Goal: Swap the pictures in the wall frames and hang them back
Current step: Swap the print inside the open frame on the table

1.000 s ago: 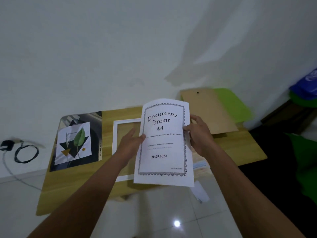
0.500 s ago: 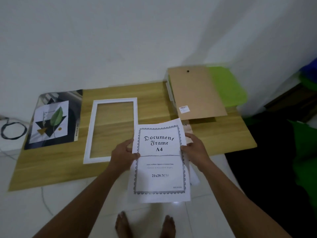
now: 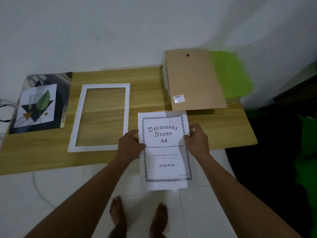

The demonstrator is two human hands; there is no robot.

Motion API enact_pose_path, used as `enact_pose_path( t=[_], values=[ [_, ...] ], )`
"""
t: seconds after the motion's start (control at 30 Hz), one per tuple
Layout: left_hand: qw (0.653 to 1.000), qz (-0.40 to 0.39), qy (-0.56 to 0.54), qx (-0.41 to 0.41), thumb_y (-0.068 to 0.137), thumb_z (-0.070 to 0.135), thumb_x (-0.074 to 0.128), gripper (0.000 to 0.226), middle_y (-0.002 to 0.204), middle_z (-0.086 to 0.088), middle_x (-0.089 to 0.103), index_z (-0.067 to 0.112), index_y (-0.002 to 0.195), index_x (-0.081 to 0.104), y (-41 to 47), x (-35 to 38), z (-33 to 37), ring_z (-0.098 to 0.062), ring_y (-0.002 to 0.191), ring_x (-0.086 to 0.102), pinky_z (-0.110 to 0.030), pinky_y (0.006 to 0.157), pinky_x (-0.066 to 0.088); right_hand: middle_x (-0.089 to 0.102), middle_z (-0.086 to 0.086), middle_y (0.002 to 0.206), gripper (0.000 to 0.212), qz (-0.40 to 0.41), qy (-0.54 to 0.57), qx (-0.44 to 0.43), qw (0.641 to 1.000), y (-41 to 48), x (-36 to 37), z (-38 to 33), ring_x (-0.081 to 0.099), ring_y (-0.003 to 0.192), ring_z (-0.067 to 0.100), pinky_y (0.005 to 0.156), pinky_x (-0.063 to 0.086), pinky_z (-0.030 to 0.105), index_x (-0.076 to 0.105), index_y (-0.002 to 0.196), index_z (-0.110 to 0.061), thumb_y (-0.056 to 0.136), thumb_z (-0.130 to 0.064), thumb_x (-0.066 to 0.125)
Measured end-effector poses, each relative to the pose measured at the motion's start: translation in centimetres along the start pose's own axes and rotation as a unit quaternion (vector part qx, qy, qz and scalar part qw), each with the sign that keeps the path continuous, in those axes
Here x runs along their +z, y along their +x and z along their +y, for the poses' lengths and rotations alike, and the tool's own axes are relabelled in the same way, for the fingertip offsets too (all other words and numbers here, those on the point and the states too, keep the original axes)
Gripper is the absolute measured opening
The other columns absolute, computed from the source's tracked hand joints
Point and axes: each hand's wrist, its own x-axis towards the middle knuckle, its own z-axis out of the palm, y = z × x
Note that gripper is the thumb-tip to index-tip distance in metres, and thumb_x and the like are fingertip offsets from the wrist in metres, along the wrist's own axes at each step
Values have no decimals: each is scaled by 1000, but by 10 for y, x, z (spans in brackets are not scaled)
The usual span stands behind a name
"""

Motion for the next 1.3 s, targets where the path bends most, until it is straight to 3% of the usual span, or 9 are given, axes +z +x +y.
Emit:
enact_pose_path(
  t=[0.07,0.13,0.2,0.33,0.47,0.83,1.03,1.3],
  values=[
    [999,9,37,22,76,7,76,62,97,0,72,18,134,54,6,7,2,-14,83,66,-16,59,50,69,4,111,36,15,-1,-12,1000,8,1,1,65,96,21,74,49,28,54,125,-16,92,-5,60],
    [994,20,98,49,76,18,76,58,100,-1,71,20,130,56,11,13,3,-18,95,65,-27,80,52,66,5,113,35,28,-25,-43,998,14,0,5,63,105,25,82,53,35,53,125,-18,92,-11,62],
    [977,27,199,67,78,31,75,64,114,-4,65,22,136,51,15,17,3,-25,109,60,-37,91,50,60,8,125,40,22,-108,-103,988,17,-2,12,52,120,29,93,50,41,51,131,-15,93,-19,62],
    [919,49,356,162,82,48,67,70,137,-5,46,22,143,43,12,22,3,-28,126,43,-42,97,45,33,11,155,65,-86,-293,-204,930,15,-4,31,24,145,28,113,31,48,40,146,-14,93,-48,56],
    [880,4,432,197,85,59,57,77,157,-3,28,24,148,33,11,26,-3,-27,142,26,-44,108,32,19,12,161,75,-108,-344,-225,905,17,-2,42,13,149,28,118,22,50,28,152,-15,94,-56,49],
    [878,7,430,210,85,60,58,79,156,-6,29,22,149,31,11,28,-1,-29,140,29,-44,107,33,17,13,161,65,-111,-332,-216,911,15,-6,19,12,150,28,118,23,51,25,153,-12,100,-40,49],
    [907,26,352,229,90,46,58,63,143,-11,48,12,141,44,12,4,0,-32,130,44,-44,100,43,34,11,155,58,-133,-318,-227,911,0,-1,-20,29,144,26,112,32,39,29,152,-11,102,-36,46],
    [934,79,292,189,94,47,51,57,140,-8,52,10,138,51,23,-95,-23,-25,129,47,-36,105,41,54,7,133,46,-154,-354,-270,882,-14,55,-113,52,124,27,95,49,41,43,141,-15,101,-37,47]
  ],
)
